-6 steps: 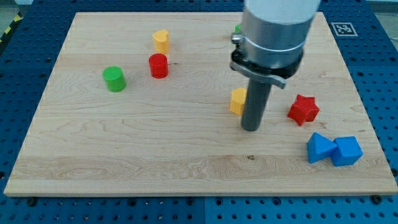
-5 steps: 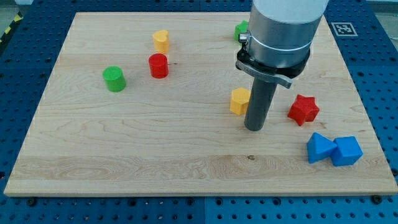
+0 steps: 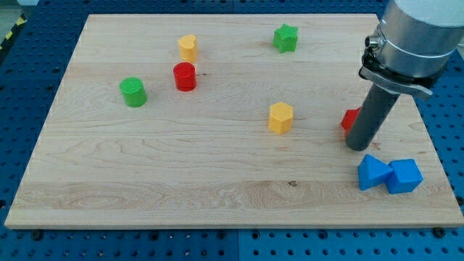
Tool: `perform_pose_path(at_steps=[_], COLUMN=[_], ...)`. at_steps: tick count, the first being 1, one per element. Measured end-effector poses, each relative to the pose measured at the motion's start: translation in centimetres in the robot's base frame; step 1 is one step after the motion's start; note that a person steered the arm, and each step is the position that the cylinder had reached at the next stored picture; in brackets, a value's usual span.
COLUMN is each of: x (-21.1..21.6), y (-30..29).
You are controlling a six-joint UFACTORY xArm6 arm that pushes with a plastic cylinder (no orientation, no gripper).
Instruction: Slide the red star to the up and right
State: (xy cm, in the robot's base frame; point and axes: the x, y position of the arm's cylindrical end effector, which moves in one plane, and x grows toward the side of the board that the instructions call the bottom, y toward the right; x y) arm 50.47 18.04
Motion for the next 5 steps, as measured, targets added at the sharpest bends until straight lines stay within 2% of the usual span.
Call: perform_pose_path(at_steps=[2,5], x=[-4.2,-8.3], y=[0.0,1.0])
